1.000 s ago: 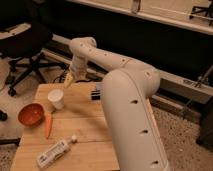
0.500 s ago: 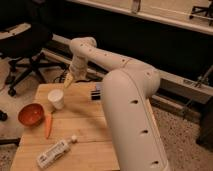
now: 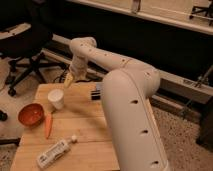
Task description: Place the pepper in the ceramic cup
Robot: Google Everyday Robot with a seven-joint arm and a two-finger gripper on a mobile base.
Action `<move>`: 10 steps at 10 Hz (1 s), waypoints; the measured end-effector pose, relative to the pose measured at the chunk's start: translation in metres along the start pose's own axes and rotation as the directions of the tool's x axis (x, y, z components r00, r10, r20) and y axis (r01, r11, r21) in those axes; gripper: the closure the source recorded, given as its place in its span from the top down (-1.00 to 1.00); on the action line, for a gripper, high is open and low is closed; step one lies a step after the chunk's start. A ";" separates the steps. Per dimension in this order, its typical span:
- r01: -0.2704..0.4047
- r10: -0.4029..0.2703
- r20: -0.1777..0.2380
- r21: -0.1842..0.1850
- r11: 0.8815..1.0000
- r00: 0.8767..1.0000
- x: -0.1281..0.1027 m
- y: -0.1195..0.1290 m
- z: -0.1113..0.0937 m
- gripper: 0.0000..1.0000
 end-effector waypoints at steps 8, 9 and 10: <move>0.001 -0.001 -0.001 -0.001 1.000 1.000 0.000 0.000 0.000 0.60; 0.005 -0.005 0.000 -0.008 1.000 1.000 0.000 0.004 0.000 0.60; 0.021 -0.021 0.004 -0.034 0.999 1.000 0.001 0.014 0.000 0.60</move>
